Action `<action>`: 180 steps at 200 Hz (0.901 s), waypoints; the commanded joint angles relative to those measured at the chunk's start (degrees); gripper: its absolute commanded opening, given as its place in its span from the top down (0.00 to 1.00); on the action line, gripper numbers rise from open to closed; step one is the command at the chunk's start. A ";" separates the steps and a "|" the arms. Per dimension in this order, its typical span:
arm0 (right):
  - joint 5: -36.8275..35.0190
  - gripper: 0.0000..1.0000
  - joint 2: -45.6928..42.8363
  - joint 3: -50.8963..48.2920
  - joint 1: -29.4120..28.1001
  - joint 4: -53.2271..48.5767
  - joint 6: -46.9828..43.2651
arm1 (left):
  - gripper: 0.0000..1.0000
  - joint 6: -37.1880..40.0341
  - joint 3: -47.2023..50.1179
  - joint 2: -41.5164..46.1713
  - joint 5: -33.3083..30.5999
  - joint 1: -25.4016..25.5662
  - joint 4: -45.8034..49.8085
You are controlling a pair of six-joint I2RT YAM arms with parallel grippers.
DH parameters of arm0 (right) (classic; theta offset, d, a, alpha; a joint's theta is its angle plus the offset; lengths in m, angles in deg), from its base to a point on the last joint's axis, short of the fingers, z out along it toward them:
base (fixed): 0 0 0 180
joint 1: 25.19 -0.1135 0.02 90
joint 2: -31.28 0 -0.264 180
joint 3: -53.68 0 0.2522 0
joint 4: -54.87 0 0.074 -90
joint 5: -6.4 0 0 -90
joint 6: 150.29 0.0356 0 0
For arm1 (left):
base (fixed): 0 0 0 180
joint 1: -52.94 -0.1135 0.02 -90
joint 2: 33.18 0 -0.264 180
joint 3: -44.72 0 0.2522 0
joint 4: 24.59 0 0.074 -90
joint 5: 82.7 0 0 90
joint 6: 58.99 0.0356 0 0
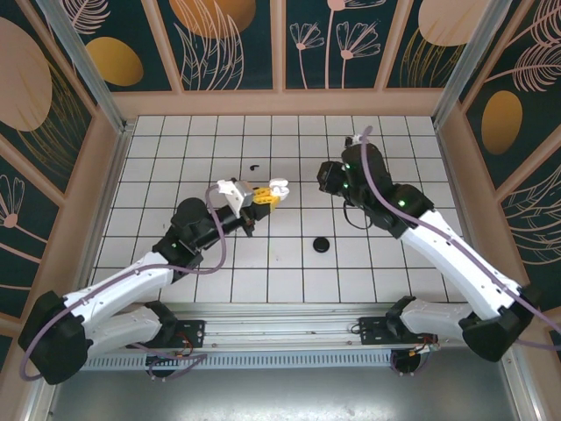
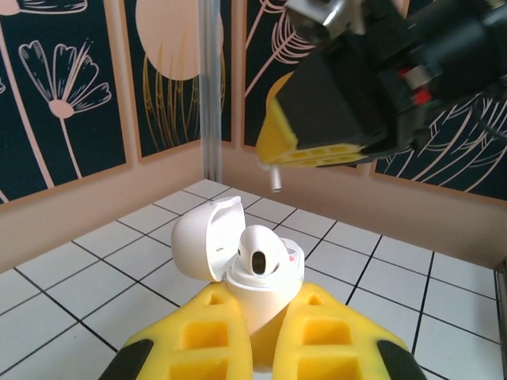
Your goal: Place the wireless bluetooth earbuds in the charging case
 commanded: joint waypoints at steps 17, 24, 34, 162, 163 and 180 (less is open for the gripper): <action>-1.47 0.86 -2.86 0.05 -2.18 2.02 2.10 | 1.00 3.79 -2.97 -3.13 -2.55 2.85 -1.98; -1.48 0.86 -2.88 0.14 -2.84 1.76 2.32 | 1.00 4.14 -3.19 -3.63 -2.73 3.02 -2.20; -1.47 0.86 -2.83 0.41 -3.89 1.64 2.73 | 1.00 4.15 -3.17 -4.30 -2.89 3.16 -3.00; -3.13 0.86 0.73 0.42 -11.72 8.38 2.11 | 1.00 3.51 1.88 -1.29 -5.98 3.20 -7.62; -3.09 0.85 0.75 0.42 -11.67 8.39 2.09 | 1.00 3.49 1.88 -1.23 -6.03 3.16 -7.61; -2.88 0.86 0.88 0.16 -11.87 8.39 2.17 | 1.00 3.37 2.23 -0.74 -6.46 3.17 -7.53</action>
